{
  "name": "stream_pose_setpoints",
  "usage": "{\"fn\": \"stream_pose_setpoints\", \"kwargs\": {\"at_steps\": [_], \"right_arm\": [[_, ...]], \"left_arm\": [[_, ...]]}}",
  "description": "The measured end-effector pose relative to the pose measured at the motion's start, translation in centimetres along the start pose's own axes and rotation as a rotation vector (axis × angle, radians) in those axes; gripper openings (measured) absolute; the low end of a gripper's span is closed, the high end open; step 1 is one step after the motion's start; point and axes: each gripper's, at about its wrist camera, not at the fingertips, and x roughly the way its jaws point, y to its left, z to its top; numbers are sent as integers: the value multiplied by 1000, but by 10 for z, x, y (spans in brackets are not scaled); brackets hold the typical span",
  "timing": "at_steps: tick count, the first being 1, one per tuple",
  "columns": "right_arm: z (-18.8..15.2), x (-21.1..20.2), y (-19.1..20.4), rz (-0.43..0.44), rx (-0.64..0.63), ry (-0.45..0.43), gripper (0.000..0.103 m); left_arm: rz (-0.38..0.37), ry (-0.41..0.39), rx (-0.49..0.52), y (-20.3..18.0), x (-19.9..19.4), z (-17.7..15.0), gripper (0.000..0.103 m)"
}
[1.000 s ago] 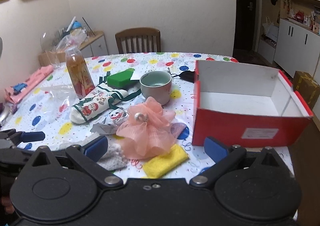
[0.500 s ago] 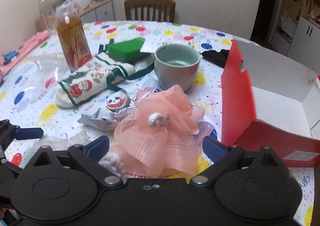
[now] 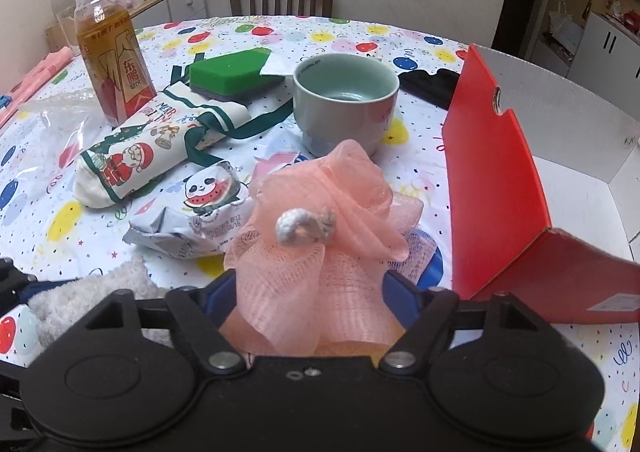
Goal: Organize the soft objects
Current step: 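Grasp the white fluffy towel with the left tool while the right tool grasps the pink mesh puff, then carry the towel with the left tool while the right tool carries the puff into the red shoebox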
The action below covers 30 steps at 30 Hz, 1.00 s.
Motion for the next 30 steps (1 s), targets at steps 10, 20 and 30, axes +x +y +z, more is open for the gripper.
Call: {"fn": "stream_pose_setpoints", "kwargs": {"at_steps": [10,20,30], "right_arm": [[1,-13,-1,-16,38,-13,39],[4,-56,-3,-40,68,-91,28],[17,-116,-8,-73,57,-204,27]], "left_arm": [[-57,-17,-45,16,-7,5,26],[-123,-80,-80,27,-26,15,20],[-187,-194,-87,31,-68,39,20]]}}
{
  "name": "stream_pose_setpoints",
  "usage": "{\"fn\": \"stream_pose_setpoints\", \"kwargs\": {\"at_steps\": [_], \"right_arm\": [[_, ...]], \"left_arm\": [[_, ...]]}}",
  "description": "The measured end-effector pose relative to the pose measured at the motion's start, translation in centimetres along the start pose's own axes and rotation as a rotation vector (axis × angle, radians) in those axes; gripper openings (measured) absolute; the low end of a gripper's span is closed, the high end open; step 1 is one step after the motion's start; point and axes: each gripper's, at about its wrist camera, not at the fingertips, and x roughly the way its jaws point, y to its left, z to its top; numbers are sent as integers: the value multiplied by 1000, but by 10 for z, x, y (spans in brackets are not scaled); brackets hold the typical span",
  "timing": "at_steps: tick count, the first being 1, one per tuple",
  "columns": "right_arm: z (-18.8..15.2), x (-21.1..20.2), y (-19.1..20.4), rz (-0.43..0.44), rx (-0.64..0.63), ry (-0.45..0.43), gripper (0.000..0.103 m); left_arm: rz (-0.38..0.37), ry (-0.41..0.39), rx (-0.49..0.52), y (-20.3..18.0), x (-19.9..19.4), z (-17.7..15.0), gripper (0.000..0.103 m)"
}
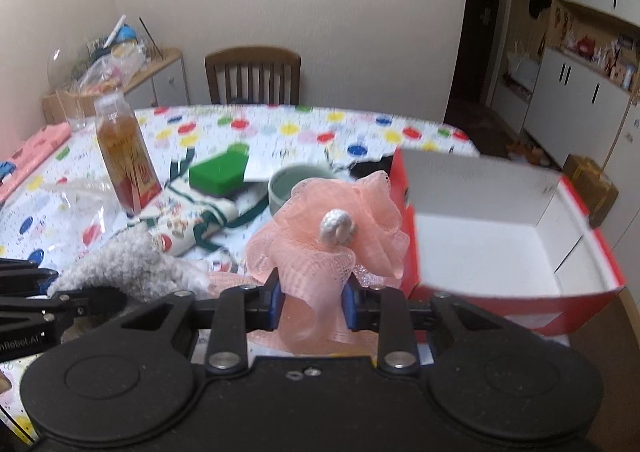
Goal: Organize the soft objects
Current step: 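Carry the towel with the left tool while the right tool carries the puff into the red shoebox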
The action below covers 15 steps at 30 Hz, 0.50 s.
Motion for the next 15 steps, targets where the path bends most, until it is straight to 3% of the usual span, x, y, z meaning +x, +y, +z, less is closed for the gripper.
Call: {"fn": "stream_pose_setpoints", "kwargs": {"at_steps": [11,15], "right_arm": [[23,-35,-22,-78,-1,-103,27],[22,-41,-32,-95,-12,-118,20]], "left_arm": [[-12,-89,16,-7,-12,34,20],[-31,-118,39,-18,-9,47,20]]}}
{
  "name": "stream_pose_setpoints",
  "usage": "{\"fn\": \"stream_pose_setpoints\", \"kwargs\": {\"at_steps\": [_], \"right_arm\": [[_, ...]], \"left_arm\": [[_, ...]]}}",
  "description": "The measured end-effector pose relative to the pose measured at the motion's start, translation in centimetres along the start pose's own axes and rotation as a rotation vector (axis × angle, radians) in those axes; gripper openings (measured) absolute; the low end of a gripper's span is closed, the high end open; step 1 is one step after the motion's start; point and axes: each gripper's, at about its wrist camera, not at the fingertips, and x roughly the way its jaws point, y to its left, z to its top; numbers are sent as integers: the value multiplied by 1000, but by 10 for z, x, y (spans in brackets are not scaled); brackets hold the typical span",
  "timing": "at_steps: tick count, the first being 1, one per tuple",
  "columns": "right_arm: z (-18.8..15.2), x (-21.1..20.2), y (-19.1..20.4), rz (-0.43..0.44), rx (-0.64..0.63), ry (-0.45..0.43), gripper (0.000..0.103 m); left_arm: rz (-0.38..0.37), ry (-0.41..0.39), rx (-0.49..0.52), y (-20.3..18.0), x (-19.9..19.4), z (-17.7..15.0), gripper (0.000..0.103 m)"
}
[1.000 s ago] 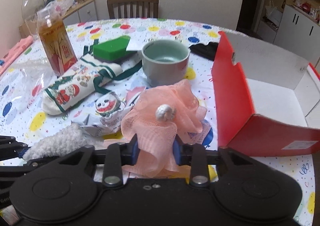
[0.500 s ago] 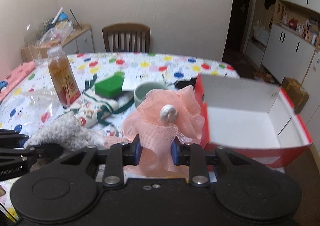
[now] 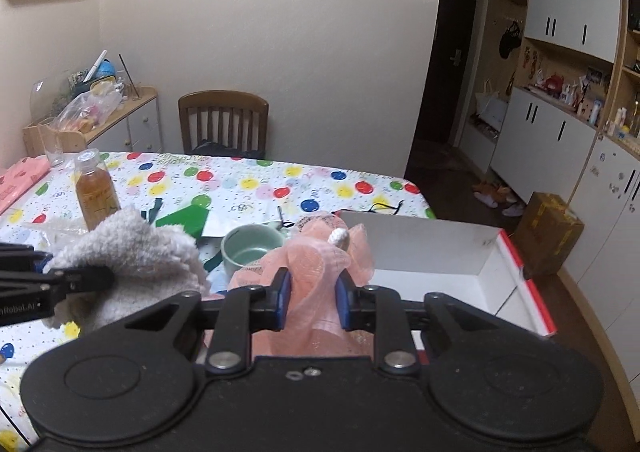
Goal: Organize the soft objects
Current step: 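Carry the towel with the left tool while the right tool carries the puff into the red shoebox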
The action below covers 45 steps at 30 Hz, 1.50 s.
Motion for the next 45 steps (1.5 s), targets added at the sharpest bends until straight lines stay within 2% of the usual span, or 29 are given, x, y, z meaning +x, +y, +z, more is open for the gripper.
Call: {"fn": "stream_pose_setpoints", "kwargs": {"at_steps": [6,13,29,37,45], "right_arm": [[3,0,-24,21,15,-22,16],[6,8,-66,61,21,-36,16],[6,46,-188,79,50,-48,16],[11,72,-228,78,75,-81,16],[-9,105,-246,105,92,8,16]], "left_arm": [[-3,-2,12,-17,13,11,19],[26,-17,44,-50,28,28,19],[49,35,75,-152,128,70,19],[66,92,109,-191,179,81,20],[111,186,132,-207,229,75,20]]}}
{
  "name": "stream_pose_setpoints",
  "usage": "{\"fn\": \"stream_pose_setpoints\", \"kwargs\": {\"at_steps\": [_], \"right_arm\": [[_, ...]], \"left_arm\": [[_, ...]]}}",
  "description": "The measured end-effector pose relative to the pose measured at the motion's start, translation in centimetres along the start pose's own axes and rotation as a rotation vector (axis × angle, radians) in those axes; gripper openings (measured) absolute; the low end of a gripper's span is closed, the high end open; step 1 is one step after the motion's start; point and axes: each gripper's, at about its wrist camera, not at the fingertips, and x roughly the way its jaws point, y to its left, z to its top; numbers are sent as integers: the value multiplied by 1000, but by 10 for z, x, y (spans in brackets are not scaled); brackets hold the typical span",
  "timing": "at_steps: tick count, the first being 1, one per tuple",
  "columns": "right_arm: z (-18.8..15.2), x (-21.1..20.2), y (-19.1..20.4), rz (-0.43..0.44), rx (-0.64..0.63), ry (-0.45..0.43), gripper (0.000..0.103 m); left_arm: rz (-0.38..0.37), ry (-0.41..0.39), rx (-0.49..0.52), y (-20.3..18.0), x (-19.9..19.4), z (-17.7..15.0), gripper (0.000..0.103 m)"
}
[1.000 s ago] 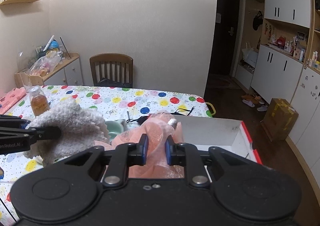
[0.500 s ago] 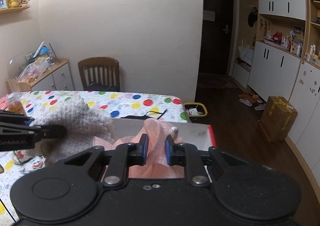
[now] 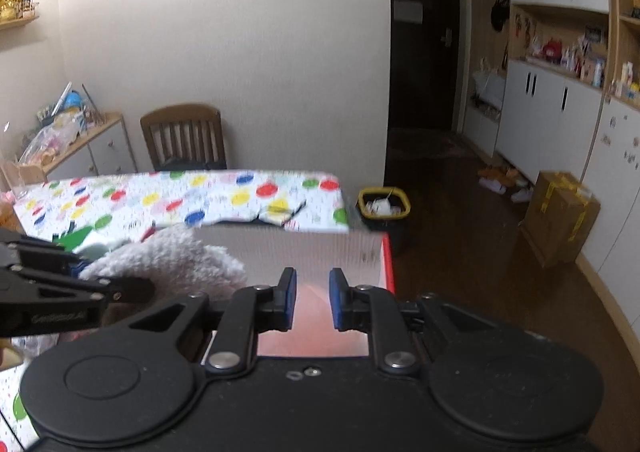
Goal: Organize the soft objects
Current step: 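Carry the towel with the left tool while the right tool carries the puff into the red shoebox, then open the left tool releasing the towel while the right tool releases the puff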
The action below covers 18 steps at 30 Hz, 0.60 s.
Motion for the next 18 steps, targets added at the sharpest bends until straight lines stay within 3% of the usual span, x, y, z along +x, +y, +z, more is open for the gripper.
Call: {"fn": "stream_pose_setpoints", "kwargs": {"at_steps": [8,18], "right_arm": [[-23,5,0,88,-16,88,17],[-34,11,0,118,-7,158,21]], "left_arm": [[36,133,29,-13,43,-10,20],[62,241,75,-25,72,-16,20]]}}
